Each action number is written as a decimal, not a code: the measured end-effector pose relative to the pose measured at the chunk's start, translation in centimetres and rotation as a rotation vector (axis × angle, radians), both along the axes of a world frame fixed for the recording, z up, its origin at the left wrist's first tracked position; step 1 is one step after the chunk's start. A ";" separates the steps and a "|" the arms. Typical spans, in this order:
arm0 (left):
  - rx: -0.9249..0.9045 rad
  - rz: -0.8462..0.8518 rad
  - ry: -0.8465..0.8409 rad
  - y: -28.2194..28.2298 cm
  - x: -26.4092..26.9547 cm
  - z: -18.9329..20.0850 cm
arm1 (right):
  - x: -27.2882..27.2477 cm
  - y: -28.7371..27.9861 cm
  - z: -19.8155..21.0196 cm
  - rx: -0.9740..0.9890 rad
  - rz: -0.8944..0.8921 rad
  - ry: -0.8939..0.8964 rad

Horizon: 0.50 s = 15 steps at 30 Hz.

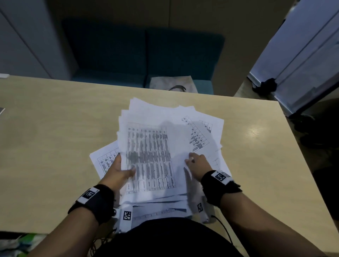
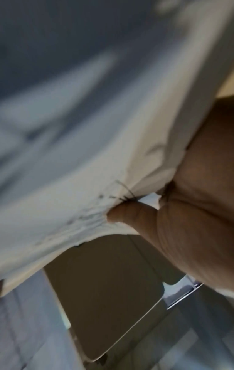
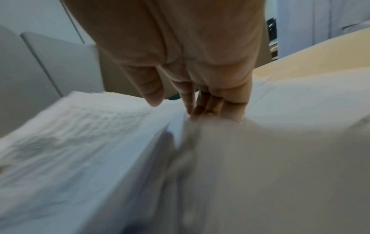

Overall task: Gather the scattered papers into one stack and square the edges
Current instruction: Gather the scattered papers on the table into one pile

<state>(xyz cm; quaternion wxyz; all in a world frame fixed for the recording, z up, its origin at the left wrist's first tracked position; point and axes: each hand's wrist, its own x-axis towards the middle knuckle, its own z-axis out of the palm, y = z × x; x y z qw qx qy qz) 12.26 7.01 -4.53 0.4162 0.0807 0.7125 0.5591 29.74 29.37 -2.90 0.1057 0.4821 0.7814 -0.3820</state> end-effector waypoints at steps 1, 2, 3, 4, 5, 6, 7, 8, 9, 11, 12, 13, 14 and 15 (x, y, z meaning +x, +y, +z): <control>0.048 0.042 -0.005 -0.4 -0.7 0.0 | 0.2 1.1 -0.1 0.034 -0.059 0.027; 0.077 0.107 -0.017 -1.1 -1.4 0.0 | 0.3 2.2 0.0 0.075 -0.142 0.050; 0.093 0.175 -0.034 -1.8 -2.0 0.1 | 0.4 3.4 -0.1 0.127 -0.217 0.062; 0.096 0.235 -0.046 -2.5 -2.7 0.3 | 0.6 4.5 0.2 0.185 -0.270 0.056; 0.090 0.283 -0.043 -3.3 -3.2 0.5 | 0.7 5.6 0.4 0.235 -0.294 0.023; 0.076 0.317 -0.037 -4.0 -3.6 0.7 | 0.8 6.5 0.7 0.273 -0.294 -0.032; 0.064 0.342 -0.030 -4.6 -3.8 0.7 | 1.0 7.4 0.9 0.291 -0.273 -0.098; 0.052 0.362 -0.037 -5.2 -4.0 0.7 | 1.0 8.0 1.1 0.290 -0.241 -0.153; 0.038 0.376 -0.058 -5.6 -4.1 0.5 | 1.0 8.4 1.1 0.270 -0.224 -0.183; 0.021 0.390 -0.137 -6.1 -4.1 -0.3 | 1.0 9.0 0.9 0.197 -0.241 -0.201; 0.021 0.391 -0.167 -6.3 -4.2 -0.7 | 1.1 9.0 1.0 0.175 -0.255 -0.228; 0.015 0.383 -0.182 -6.3 -4.4 -1.0 | 1.0 9.1 0.7 0.185 -0.256 -0.270; 0.012 0.368 -0.181 -6.3 -4.4 -1.2 | 1.1 9.1 0.8 0.217 -0.248 -0.303; 0.013 0.355 -0.172 -6.4 -4.5 -1.5 | 1.0 8.9 0.7 0.237 -0.246 -0.284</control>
